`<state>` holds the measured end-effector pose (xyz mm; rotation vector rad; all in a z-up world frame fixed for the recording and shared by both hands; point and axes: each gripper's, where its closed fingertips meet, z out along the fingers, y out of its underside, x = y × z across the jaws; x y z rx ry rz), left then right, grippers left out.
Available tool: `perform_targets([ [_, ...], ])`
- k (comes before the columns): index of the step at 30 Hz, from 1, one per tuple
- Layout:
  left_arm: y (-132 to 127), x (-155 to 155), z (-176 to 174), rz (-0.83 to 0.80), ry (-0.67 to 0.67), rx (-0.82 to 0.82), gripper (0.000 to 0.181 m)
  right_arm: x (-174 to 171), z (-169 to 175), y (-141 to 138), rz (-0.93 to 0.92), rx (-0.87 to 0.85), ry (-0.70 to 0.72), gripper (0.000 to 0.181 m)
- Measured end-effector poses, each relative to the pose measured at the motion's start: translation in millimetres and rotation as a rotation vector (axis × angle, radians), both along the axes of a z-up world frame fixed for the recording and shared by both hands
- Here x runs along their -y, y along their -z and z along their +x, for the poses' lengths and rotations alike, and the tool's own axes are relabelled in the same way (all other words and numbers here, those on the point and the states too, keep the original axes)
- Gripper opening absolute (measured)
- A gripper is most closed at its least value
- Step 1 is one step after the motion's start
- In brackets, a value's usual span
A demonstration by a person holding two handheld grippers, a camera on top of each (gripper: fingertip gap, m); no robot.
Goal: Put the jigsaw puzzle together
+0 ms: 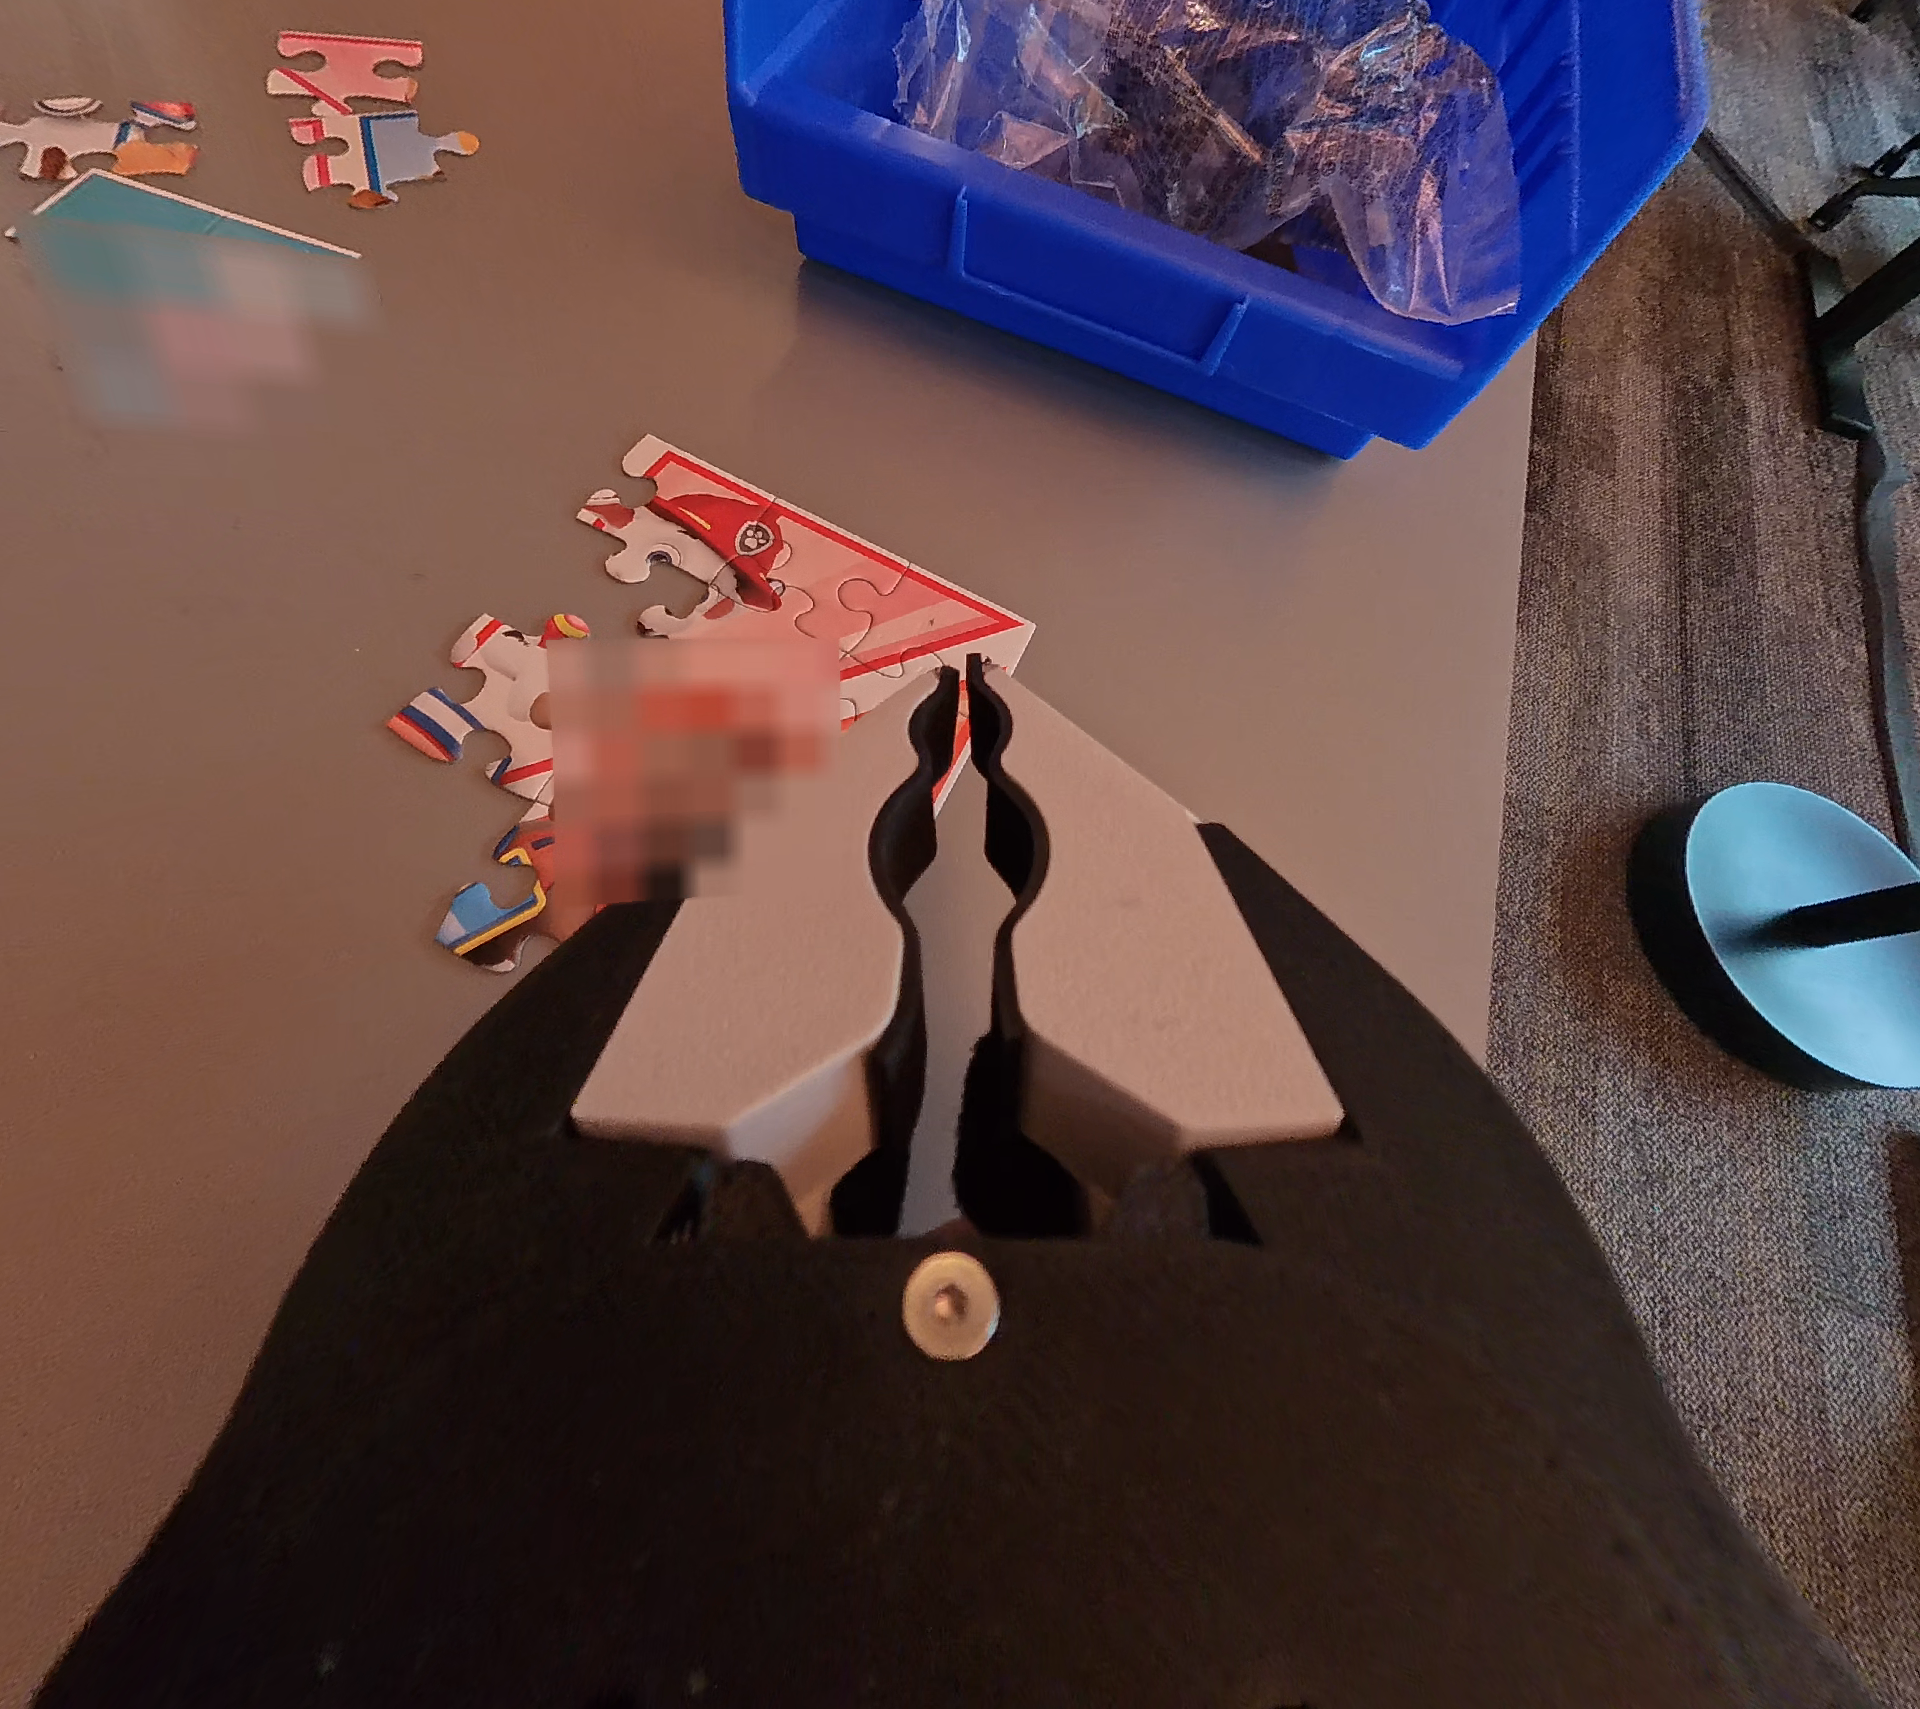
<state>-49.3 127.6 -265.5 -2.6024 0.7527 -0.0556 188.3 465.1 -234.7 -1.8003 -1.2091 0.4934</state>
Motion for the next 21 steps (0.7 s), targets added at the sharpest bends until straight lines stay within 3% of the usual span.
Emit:
perform_targets([
  [3,-6,0,-19,0.022,-0.051,-0.037,0.038,0,0,-1,0.001,-0.002,-0.002,0.0],
  [7,-6,6,-33,0.022,-0.081,-0.044,0.045,0,-1,0,0.001,0.0,-0.002,0.0],
  [21,12,-4,-14,0.0,-0.041,0.055,0.041,1,-1,2,-0.006,0.002,-0.004,0.0],
])
